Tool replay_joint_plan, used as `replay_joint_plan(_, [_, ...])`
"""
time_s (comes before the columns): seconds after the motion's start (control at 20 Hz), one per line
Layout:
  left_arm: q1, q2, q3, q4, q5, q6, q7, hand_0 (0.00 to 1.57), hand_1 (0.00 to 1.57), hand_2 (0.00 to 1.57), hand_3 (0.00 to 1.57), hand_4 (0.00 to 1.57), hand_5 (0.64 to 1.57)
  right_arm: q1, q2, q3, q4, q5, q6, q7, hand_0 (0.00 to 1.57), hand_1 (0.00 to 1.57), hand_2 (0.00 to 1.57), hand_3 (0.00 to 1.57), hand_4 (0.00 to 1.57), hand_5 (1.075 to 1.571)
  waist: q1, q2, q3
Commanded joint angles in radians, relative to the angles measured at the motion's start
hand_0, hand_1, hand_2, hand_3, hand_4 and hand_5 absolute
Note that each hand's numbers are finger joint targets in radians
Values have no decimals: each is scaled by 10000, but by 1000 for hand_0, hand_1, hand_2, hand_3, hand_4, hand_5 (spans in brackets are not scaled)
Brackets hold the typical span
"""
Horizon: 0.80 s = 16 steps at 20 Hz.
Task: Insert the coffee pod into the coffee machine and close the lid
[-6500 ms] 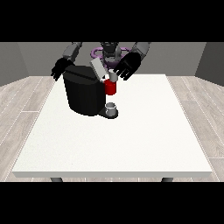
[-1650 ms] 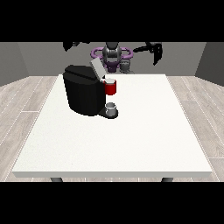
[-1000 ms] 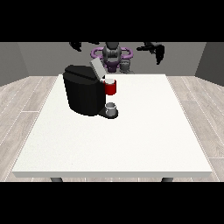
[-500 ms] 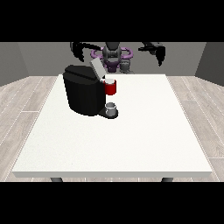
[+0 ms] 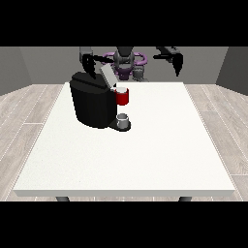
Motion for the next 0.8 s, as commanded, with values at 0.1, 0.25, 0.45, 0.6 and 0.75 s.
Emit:
replay_joint_plan(0.1, [190,389,69,-372,144,294,-27,0,0,0,0,0,1571,-651,-14,286,374,381,213,-73,0,0,0,0,0,1571,-297,279,1])
replay_joint_plan(0.25, [255,436,-52,-791,315,184,118,0,0,0,0,0,1571,-773,180,370,727,647,-23,-348,0,0,0,0,0,1571,-103,404,2])
replay_joint_plan(0.45, [169,255,-208,-852,349,494,100,0,0,0,0,0,1571,-1670,-331,-263,1194,136,465,-18,0,0,0,0,40,1571,-134,770,1])
replay_joint_plan(0.6, [547,283,-500,-1275,373,366,396,0,0,0,0,0,1571,-1635,52,-133,1523,450,-34,-329,0,0,0,0,0,1571,80,633,2])
replay_joint_plan(0.75, [325,192,-684,-1503,106,744,381,0,0,0,0,0,1571,-1670,-107,-33,1825,625,266,-887,0,0,0,0,0,1571,105,910,3])
